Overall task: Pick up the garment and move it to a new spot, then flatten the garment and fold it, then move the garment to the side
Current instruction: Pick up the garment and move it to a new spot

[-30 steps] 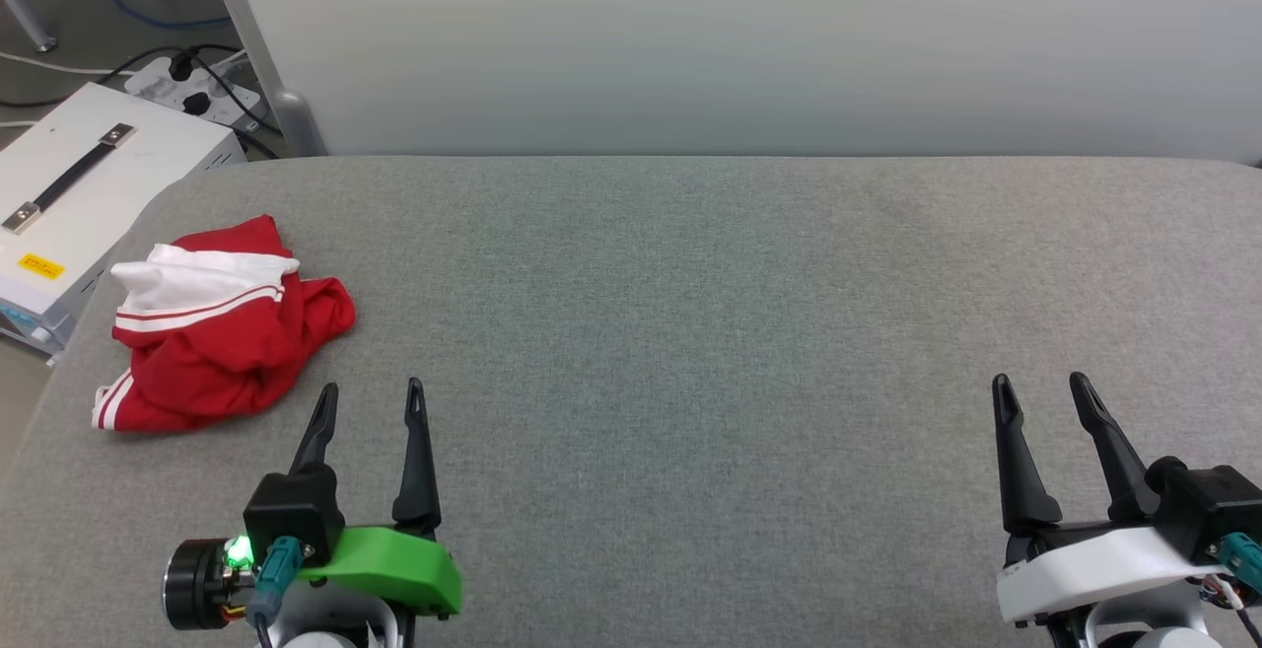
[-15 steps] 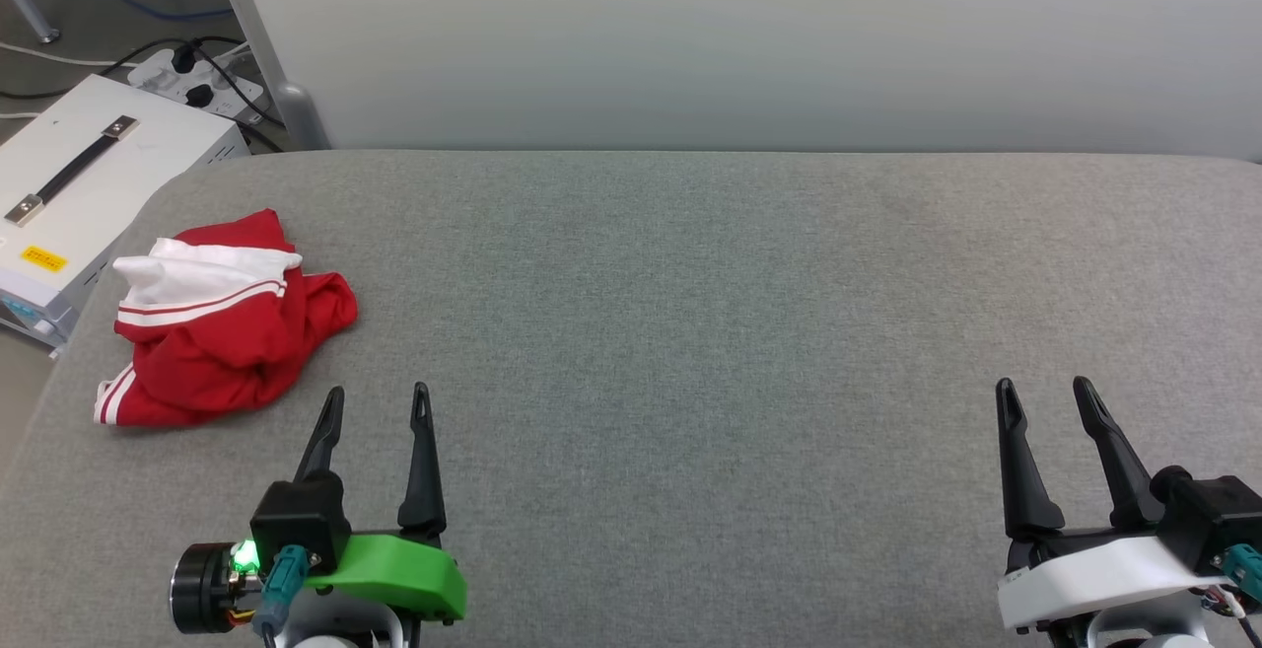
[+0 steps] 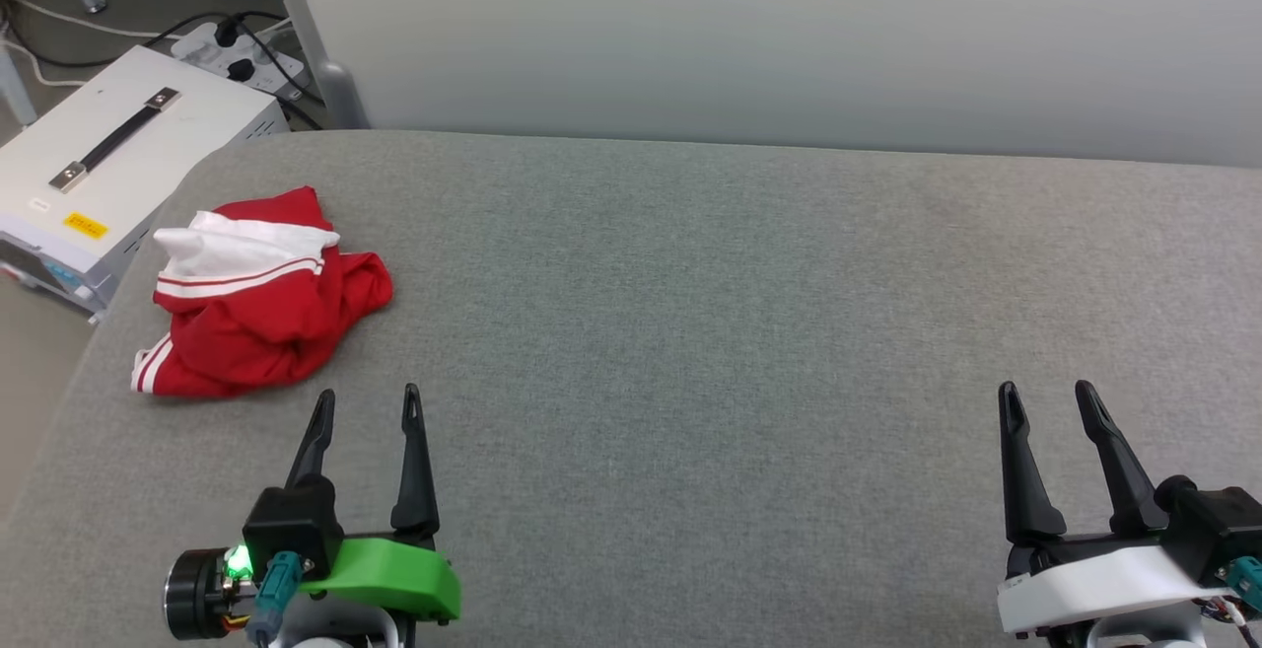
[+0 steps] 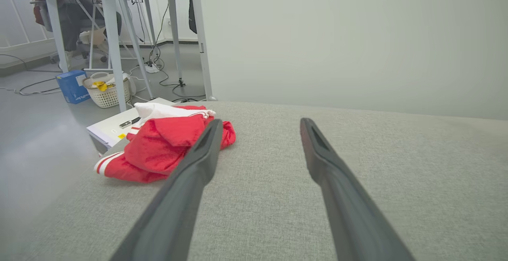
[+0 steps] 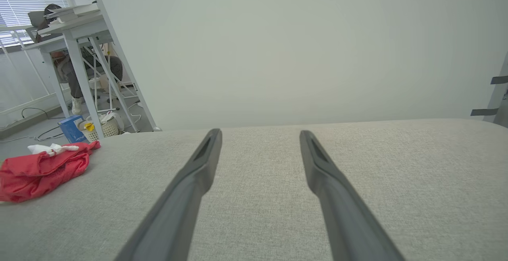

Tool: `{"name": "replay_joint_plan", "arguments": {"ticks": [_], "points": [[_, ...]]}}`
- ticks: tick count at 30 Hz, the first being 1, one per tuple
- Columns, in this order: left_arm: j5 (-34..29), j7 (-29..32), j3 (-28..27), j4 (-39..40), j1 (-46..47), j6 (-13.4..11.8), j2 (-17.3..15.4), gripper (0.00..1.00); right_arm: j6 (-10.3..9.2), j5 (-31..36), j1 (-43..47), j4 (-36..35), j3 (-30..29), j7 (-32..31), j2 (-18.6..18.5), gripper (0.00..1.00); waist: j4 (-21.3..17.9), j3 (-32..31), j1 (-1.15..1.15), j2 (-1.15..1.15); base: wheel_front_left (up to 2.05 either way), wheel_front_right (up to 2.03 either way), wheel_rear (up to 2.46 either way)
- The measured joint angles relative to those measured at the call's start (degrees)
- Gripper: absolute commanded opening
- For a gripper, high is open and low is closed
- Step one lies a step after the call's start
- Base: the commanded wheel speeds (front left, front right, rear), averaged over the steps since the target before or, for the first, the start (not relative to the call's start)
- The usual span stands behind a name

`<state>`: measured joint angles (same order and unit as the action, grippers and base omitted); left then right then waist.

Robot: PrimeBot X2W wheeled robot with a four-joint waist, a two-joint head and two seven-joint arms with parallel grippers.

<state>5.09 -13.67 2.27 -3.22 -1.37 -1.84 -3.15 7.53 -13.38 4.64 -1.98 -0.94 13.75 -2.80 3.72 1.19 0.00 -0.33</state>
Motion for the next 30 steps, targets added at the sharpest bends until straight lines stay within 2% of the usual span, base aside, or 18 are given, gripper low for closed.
{"name": "replay_joint_plan", "arguments": {"ticks": [6,30], "points": [[0.49,-0.94,-0.63,-0.26,0.05,-0.37,0.01,1.00,0.00,-0.02,0.20,-0.16,0.78,0.67,0.01,1.00,2.81,0.29,0.00,0.00,0.00,0.00,0.00],[3.55,-0.99,-2.60,-1.42,0.03,-0.70,0.02,1.00,0.00,1.31,0.24,-0.56,3.24,0.98,0.03,1.00,18.22,1.27,0.00,0.00,0.00,0.00,0.00]]}}
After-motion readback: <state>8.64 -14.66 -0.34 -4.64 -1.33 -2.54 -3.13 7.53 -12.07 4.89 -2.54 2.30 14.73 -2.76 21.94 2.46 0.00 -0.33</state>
